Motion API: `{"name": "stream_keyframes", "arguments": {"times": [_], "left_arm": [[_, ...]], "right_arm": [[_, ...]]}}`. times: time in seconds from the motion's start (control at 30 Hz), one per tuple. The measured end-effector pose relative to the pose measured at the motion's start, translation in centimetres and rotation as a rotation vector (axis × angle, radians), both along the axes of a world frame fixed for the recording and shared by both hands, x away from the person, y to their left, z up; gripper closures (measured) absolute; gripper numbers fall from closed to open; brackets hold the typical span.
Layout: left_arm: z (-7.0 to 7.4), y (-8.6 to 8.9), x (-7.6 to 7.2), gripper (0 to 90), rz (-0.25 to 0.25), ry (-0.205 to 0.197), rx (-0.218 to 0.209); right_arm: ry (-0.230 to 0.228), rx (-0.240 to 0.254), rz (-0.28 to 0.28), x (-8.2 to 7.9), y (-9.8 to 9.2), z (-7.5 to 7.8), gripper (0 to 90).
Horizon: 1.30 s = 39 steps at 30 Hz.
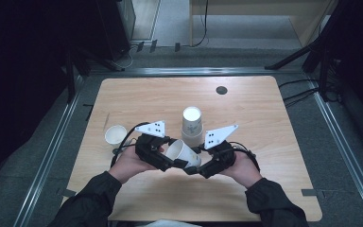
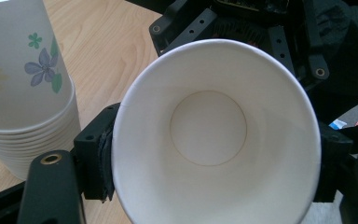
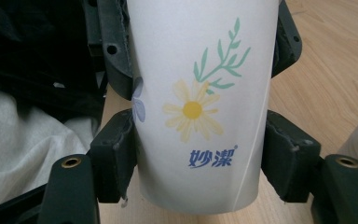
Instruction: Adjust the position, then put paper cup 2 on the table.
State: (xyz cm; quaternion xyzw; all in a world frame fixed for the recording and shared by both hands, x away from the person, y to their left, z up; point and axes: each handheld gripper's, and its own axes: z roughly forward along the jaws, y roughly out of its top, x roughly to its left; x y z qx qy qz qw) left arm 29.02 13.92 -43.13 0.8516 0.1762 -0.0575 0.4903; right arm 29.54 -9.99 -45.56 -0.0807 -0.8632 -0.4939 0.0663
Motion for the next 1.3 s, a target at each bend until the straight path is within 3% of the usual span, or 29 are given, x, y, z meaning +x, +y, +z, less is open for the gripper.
{"name": "stream_keyframes", "arguments": {"times": [0.1,0.2,0.33,0.43,0.6,0.83,1.1,1.3], "left_arm": [[0.1,0.2,0.0,23.5,0.010,-0.005,0.003],[0.2,0.8,0.3,23.6,0.026,-0.007,-0.004],[0.4,1.8,0.6,23.8,0.058,-0.009,-0.007],[0.5,2.3,0.8,23.8,0.076,-0.019,0.006],[0.4,2.7,0.9,23.8,0.094,-0.037,0.046],[0.1,3.0,1.0,23.8,0.120,-0.058,0.110],[-0.3,3.5,1.2,23.7,0.148,-0.067,0.190],[-0.7,4.0,1.3,23.7,0.159,-0.072,0.236]], "right_arm": [[0.031,0.000,0.007,0.0,0.0,-0.2,25.9],[0.016,-0.031,-0.010,0.0,-0.1,-0.5,22.4],[-0.003,-0.095,-0.075,0.2,-0.4,-1.0,22.1],[-0.036,-0.130,-0.130,0.3,-0.7,-1.5,22.1],[-0.055,-0.189,-0.211,0.5,-1.5,-1.8,22.1],[-0.067,-0.203,-0.328,0.7,-3.5,-1.7,22.1],[-0.058,-0.219,-0.376,-0.1,-5.2,-1.9,22.1],[-0.042,-0.215,-0.378,-0.2,-5.5,-2.0,22.1]]}}
